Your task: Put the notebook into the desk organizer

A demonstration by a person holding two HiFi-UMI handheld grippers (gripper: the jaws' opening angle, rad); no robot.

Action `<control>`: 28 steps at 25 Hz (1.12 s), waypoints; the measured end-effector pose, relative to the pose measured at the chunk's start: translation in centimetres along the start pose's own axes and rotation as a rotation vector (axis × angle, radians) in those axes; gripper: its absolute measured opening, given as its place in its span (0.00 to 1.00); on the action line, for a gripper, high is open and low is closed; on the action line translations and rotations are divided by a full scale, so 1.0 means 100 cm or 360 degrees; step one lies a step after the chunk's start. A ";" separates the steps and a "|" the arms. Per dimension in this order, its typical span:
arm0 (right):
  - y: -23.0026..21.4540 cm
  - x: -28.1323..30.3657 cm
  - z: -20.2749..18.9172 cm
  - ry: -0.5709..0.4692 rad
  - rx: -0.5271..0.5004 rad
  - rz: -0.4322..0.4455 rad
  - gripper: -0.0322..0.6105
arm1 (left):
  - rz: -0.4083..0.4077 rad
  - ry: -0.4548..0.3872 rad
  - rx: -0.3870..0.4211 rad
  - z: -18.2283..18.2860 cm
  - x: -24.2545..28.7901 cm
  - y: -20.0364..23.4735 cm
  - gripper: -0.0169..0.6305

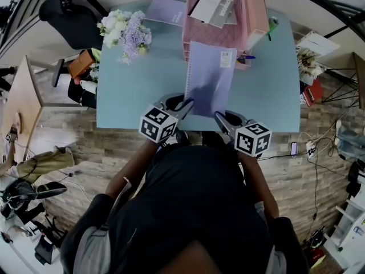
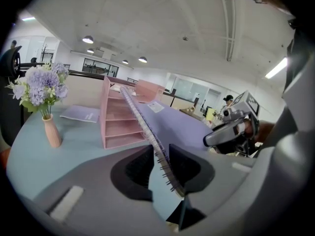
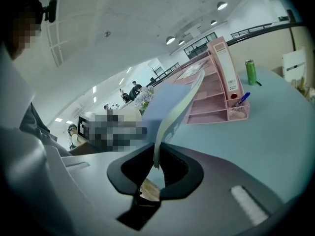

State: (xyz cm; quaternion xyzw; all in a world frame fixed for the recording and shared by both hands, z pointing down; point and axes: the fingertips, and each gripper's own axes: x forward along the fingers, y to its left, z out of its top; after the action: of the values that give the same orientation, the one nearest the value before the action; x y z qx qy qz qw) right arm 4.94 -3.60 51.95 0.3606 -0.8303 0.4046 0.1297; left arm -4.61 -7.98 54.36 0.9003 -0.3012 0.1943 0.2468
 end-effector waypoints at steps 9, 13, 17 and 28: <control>-0.013 0.011 -0.018 0.0073 0.0052 -0.0010 0.11 | -0.0009 0.0056 -0.0081 -0.025 0.010 0.007 0.27; -0.021 0.017 -0.023 0.0103 0.0067 -0.0017 0.11 | 0.0004 0.0067 -0.0143 -0.033 0.016 0.011 0.27; -0.029 0.022 -0.031 0.0143 0.0094 -0.0021 0.11 | 0.0002 0.0105 -0.0195 -0.047 0.024 0.015 0.27; -0.050 0.032 -0.043 0.0216 0.0151 -0.0015 0.11 | 0.0014 0.0163 -0.0294 -0.065 0.039 0.022 0.27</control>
State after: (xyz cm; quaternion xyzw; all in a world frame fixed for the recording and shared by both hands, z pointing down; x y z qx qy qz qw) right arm 5.85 -4.01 59.24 0.3422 -0.7978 0.4663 0.1703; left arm -4.43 -7.59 62.21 0.8613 -0.3087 0.2125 0.3430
